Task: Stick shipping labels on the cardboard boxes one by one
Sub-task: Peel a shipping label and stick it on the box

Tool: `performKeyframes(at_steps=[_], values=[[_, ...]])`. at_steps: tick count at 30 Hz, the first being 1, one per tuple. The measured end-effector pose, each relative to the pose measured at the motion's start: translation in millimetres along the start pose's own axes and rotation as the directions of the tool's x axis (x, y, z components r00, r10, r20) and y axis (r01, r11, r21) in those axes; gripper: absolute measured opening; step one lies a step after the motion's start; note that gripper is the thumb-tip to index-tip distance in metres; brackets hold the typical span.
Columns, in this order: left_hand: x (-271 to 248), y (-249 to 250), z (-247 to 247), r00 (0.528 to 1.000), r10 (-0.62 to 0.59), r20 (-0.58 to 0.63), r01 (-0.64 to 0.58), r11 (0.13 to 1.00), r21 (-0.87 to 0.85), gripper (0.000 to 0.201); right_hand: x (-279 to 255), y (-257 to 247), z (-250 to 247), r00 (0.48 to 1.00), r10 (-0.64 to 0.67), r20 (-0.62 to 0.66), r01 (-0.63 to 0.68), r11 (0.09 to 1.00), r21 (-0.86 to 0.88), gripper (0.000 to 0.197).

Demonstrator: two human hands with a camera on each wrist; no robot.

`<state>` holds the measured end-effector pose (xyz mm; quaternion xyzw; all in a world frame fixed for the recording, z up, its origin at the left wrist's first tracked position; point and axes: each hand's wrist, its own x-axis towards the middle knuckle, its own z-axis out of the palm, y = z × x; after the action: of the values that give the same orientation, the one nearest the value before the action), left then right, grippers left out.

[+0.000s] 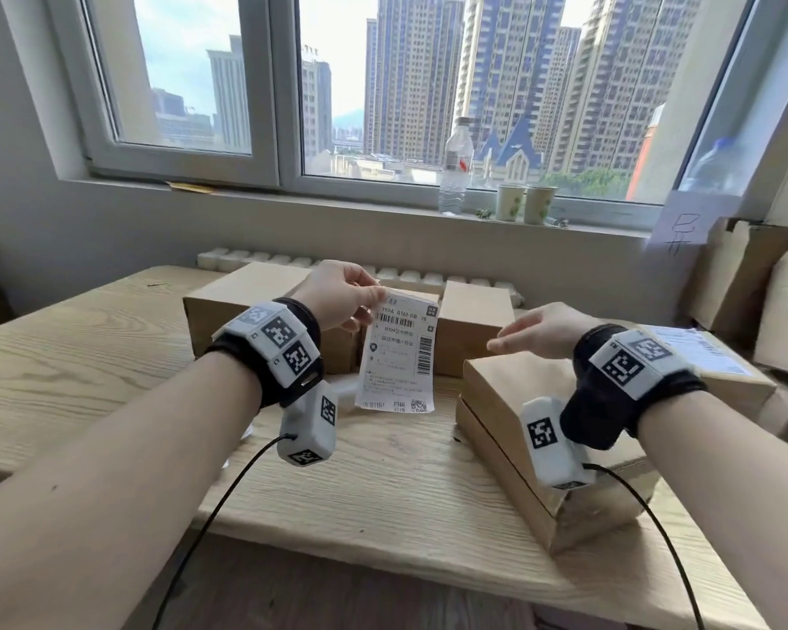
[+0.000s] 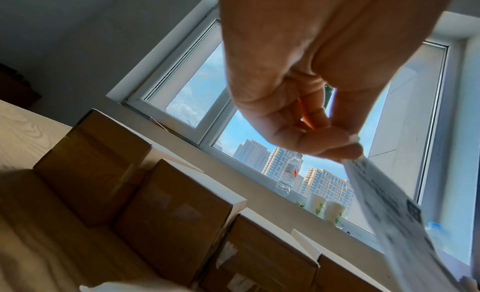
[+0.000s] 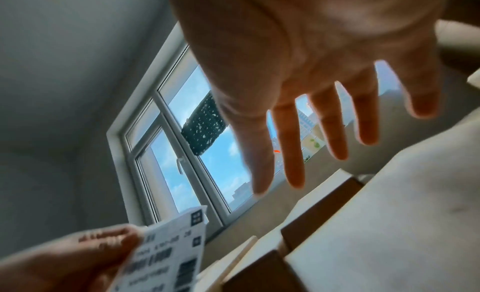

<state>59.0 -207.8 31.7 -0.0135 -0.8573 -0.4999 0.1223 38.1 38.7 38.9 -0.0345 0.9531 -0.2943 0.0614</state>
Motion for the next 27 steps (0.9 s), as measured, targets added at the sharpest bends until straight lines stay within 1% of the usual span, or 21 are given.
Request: performKeyframes(at_steps=[1, 2, 4, 6, 9, 12, 14, 16, 18, 20, 22, 24, 25, 27], values=[[0.3, 0.2, 2.4, 1.000, -0.004, 0.001, 0.004, 1.000, -0.002, 0.014, -3.9, 1.6, -1.0, 0.995, 0.030, 0.092, -0.019, 0.993, -0.115, 0.047], [0.6, 0.6, 5.2, 1.000, -0.007, 0.005, 0.007, 1.000, -0.006, 0.014, -8.0, 2.4, -1.0, 0.987, 0.055, 0.148, -0.022, 0.976, -0.217, 0.057], [1.0, 1.7, 11.5, 1.000, -0.014, 0.016, 0.014, 1.000, -0.022, 0.014, -14.6, 2.4, -0.2, 0.978, 0.095, 0.185, -0.023, 0.934, -0.357, 0.071], [0.6, 2.8, 17.9, 0.999, -0.020, 0.032, 0.021, 0.999, -0.029, 0.014, -18.5, 2.5, 0.2, 0.971, 0.137, 0.198, -0.032, 0.888, -0.458, 0.080], [-0.9, 2.9, 24.4, 0.998, -0.022, 0.054, 0.024, 0.999, -0.025, 0.013, -20.7, 7.7, -2.6, 0.963, 0.194, 0.189, -0.057, 0.827, -0.560, 0.088], [-2.4, 1.8, 26.2, 0.998, -0.027, 0.051, 0.029, 0.999, -0.027, 0.013, -20.5, 17.0, -7.0, 0.955, 0.248, 0.163, -0.102, 0.789, -0.606, 0.092], [-3.5, 1.6, 27.2, 0.999, -0.031, 0.041, 0.032, 0.999, -0.033, 0.014, -20.7, 19.0, -6.6, 0.955, 0.271, 0.123, -0.138, 0.770, -0.623, 0.095], [-4.6, 2.8, 28.9, 0.999, -0.037, 0.022, 0.038, 0.998, -0.045, 0.015, -21.1, 17.9, -2.8, 0.963, 0.261, 0.069, -0.162, 0.762, -0.627, 0.092], [-5.8, 4.9, 30.2, 0.999, -0.040, -0.014, 0.040, 0.998, -0.045, 0.014, -23.8, 13.4, -1.2, 0.967, 0.248, 0.057, -0.163, 0.777, -0.608, 0.086], [-5.9, 7.0, 30.9, 0.998, -0.037, -0.060, 0.035, 0.999, -0.030, 0.012, -25.0, 11.5, -9.4, 0.958, 0.275, 0.079, -0.184, 0.804, -0.565, 0.080], [-6.8, 7.5, 32.9, 0.995, -0.055, -0.088, 0.053, 0.998, -0.032, 0.011, -25.7, 17.4, -26.0, 0.961, 0.276, 0.029, -0.218, 0.815, -0.536, 0.075], [-8.2, 8.6, 38.2, 0.993, -0.086, -0.081, 0.081, 0.994, -0.067, 0.014, -27.0, 29.0, -43.1, 0.963, 0.264, -0.058, -0.253, 0.805, -0.537, 0.067], [-9.5, 10.2, 42.2, 0.993, -0.097, -0.069, 0.091, 0.992, -0.088, 0.014, -28.5, 36.6, -48.0, 0.957, 0.281, -0.074, -0.275, 0.795, -0.541, 0.063], [-12.1, 15.8, 52.1, 0.994, -0.101, -0.042, 0.096, 0.989, -0.110, 0.011, -32.9, 52.8, -49.0, 0.935, 0.353, -0.033, -0.314, 0.780, -0.541, 0.060]])
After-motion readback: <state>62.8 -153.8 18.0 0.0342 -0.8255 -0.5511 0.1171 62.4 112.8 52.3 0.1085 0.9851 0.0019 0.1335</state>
